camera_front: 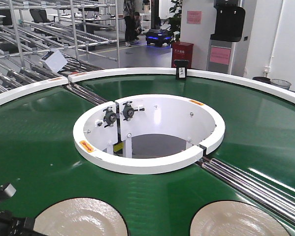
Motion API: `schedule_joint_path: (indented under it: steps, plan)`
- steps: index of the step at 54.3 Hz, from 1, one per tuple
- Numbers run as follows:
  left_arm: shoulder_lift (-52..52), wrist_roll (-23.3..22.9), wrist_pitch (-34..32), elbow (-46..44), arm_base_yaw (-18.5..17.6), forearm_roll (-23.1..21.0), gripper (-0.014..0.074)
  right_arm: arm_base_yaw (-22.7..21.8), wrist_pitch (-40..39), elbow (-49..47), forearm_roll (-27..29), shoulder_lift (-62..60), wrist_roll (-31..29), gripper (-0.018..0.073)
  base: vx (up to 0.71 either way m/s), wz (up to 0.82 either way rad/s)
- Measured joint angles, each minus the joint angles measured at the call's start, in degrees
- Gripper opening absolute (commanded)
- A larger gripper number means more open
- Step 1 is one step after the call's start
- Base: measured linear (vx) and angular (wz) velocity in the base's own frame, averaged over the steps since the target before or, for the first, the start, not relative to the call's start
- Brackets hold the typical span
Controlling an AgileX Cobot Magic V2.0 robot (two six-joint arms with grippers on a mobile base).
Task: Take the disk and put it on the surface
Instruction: 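Close left and right grippers on the near rims of each plate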
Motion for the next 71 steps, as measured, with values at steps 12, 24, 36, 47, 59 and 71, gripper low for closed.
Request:
schedule_joint_path:
  steps: [12, 24, 36, 47, 59, 71]
  plan:
    - [0.0, -2.5, 3.1, -0.9, 0.1, -4.5, -0.0010, -0.1, 14.4, -6.7, 2.1, 11.7, 4.5, 0.0502, 0.00, 0.00]
    - [0.0, -4.3, 5.1, -2.0, 0.4, -5.7, -0.0009, -5.1, 16.1, -18.7, 6.5, 25.9, 4.6, 0.0463, 0.00, 0.00]
    - [0.0, -7.8, 7.6, -2.1, 4.9, -7.2, -0.0008, -19.8, 18.1, -26.8, 25.5, 39.7, -10.4, 0.0420, 0.00, 0.00]
    - [0.0, -8.3, 8.5, -2.1, 8.4, -12.9, -0.0007, -23.9, 19.9, -27.1, 43.7, 48.9, -33.0, 0.0413, 0.00, 0.00]
    - [0.0, -8.4, 9.2, -2.1, 8.7, -13.4, -0.0007, -21.5, 18.8, -27.4, 50.9, 54.7, -48.7, 0.0413, 0.00, 0.00]
    - [0.0, -8.4, 9.6, -2.1, 8.7, -13.3, -0.0007, -17.2, 17.9, -27.4, 51.5, 59.9, -52.1, 0.0413, 0.00, 0.00]
